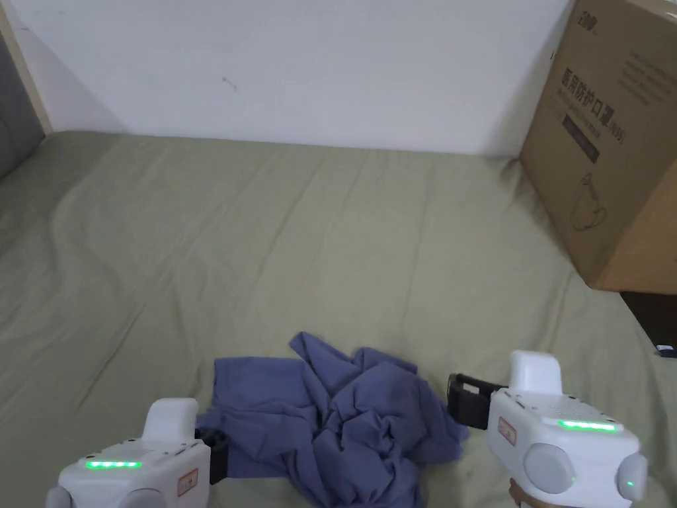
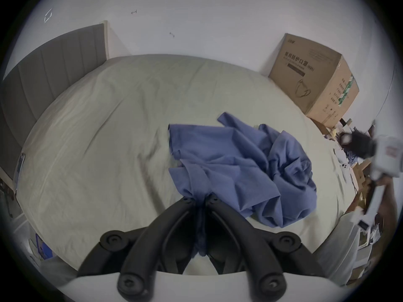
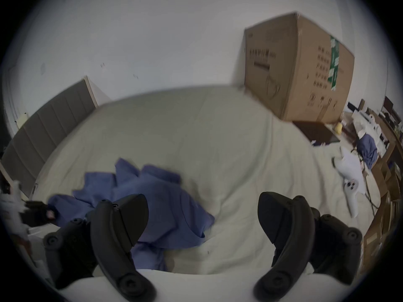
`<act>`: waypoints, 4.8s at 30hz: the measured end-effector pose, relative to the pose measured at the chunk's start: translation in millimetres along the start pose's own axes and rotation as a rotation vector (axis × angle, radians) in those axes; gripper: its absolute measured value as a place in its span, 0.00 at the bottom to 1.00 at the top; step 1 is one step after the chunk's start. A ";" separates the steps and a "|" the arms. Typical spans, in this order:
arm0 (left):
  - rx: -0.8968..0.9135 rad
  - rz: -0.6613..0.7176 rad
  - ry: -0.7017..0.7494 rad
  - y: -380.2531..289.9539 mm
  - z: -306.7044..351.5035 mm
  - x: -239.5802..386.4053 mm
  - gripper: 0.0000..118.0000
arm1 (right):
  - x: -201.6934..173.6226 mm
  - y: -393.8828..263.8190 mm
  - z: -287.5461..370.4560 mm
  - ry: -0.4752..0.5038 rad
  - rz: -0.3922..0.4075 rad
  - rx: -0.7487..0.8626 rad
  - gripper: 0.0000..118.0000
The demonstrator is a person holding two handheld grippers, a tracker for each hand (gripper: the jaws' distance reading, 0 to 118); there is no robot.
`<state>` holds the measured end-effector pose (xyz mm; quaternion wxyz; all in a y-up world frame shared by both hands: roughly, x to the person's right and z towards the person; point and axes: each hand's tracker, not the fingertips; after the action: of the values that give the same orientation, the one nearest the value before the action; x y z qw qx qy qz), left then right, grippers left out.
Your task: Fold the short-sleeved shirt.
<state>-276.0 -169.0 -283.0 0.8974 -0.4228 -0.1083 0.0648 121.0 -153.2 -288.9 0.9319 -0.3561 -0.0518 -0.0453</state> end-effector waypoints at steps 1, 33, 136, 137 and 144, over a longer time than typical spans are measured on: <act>-0.002 -0.003 0.003 3.4 1.1 -0.4 0.05 | -0.1 -2.2 -6.4 0.001 -0.001 -0.039 0.90; 0.265 0.118 -0.103 146.2 57.3 -45.0 0.05 | 3.2 128.1 72.5 0.070 0.107 0.254 0.06; 0.492 -0.034 0.093 97.6 127.9 -37.2 0.62 | -28.5 46.3 164.1 -0.089 0.039 0.502 0.64; 0.509 -0.042 0.082 99.8 128.1 -31.2 0.55 | -30.4 49.3 166.3 -0.079 0.043 0.511 0.63; 0.591 -0.037 0.022 100.5 117.8 -4.8 0.00 | -41.4 56.2 171.5 -0.068 0.057 0.568 0.00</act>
<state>-312.5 -18.5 -288.4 0.9838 -0.1419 -0.0826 0.0725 75.7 5.2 -204.2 0.9929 -0.0836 -0.0837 0.0090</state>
